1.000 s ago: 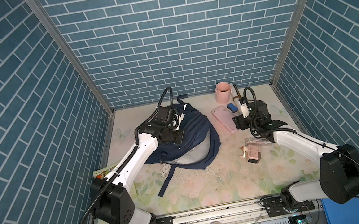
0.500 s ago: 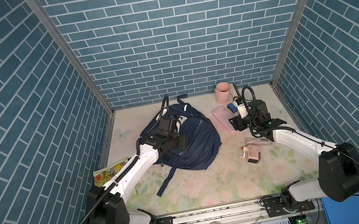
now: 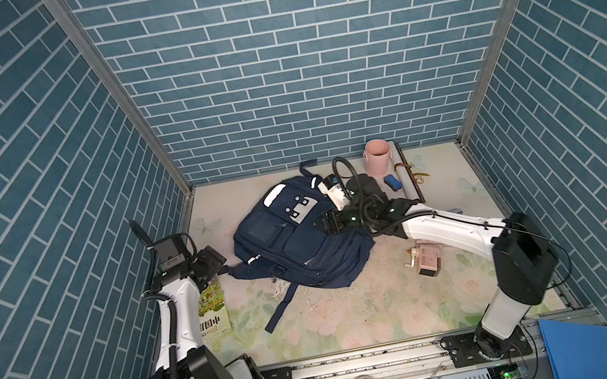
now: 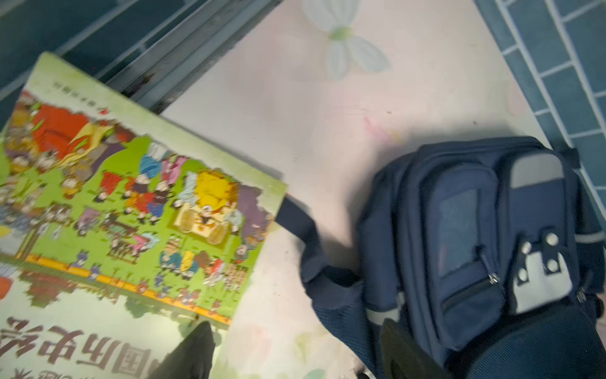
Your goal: Pack the student bag
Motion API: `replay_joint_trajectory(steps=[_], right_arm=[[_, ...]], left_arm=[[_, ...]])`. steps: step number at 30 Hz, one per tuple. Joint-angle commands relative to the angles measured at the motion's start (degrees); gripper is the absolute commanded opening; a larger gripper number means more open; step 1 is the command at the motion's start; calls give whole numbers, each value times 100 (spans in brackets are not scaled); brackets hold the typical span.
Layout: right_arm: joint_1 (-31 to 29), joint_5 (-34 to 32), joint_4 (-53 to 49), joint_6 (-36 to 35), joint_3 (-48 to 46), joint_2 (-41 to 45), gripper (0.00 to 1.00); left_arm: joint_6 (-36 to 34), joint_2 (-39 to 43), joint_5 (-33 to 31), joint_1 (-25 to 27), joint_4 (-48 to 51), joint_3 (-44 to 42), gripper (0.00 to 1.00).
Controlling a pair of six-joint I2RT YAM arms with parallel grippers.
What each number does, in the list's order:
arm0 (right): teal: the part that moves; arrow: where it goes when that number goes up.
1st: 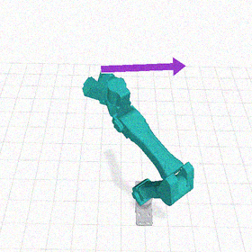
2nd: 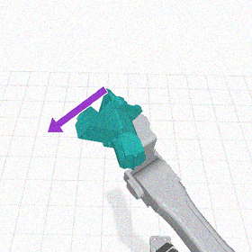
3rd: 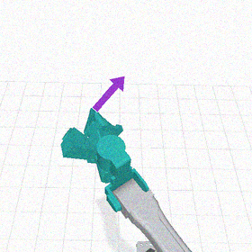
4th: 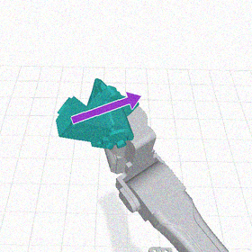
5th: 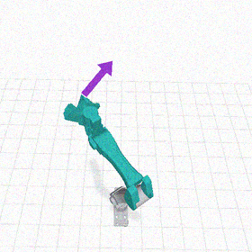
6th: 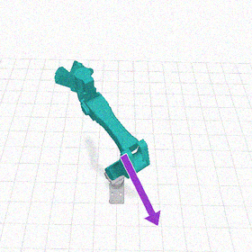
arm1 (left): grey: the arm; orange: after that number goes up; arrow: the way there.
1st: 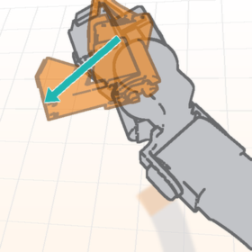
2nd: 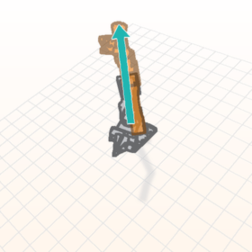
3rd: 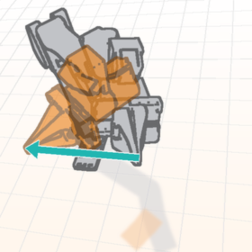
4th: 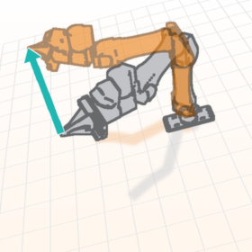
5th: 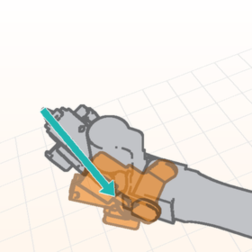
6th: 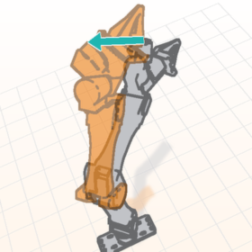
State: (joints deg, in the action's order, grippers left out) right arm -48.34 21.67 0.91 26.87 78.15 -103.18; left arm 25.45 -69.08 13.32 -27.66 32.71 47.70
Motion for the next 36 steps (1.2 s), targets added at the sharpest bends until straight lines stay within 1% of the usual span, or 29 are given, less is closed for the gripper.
replay_joint_trajectory(steps=[1,2,5,8,12,13,15,19,21,23,26,29,31,33,36], right_arm=[[-238,464,287,721,600,-550,65],[-272,547,372,863,711,-706,64],[-336,856,708,1339,991,-1186,63],[-394,1091,838,1674,1313,-1601,61],[-505,1334,1021,1949,1661,-2017,61],[-521,1373,977,1987,1794,-2120,61],[-550,1392,896,2044,1947,-2253,61],[-538,1191,1030,2164,1797,-2202,61],[-545,1016,1202,2181,1572,-2061,61],[-523,874,1430,2235,1332,-1926,60],[-466,830,1641,2318,1070,-1821,60],[-377,900,1628,2340,960,-1781,59],[-250,938,1633,2294,827,-1718,59],[-47,966,1585,2118,711,-1642,59],[260,854,1256,1309,677,-1499,58]], left_arm=[[-92,-45,196,-441,-33,-165,81],[-104,-69,175,-531,-25,-197,81],[-179,-47,-170,-647,-52,-299,80],[-145,-36,-205,-842,-72,-415,79],[-179,-142,-311,-889,-250,-671,77],[-180,-216,-288,-886,-337,-777,75],[-191,-400,-16,-890,-454,-789,73],[-68,-900,240,-867,-702,-940,71],[1,-1042,188,-740,-754,-1015,71],[111,-1027,-33,-476,-852,-1068,70],[440,-1011,-167,-184,-1240,-1411,71],[797,-1145,99,-128,-1636,-1823,70],[861,-1228,211,46,-1770,-1963,70],[982,-1281,436,342,-1927,-2101,69],[1369,-1344,785,935,-2302,-2327,69]])
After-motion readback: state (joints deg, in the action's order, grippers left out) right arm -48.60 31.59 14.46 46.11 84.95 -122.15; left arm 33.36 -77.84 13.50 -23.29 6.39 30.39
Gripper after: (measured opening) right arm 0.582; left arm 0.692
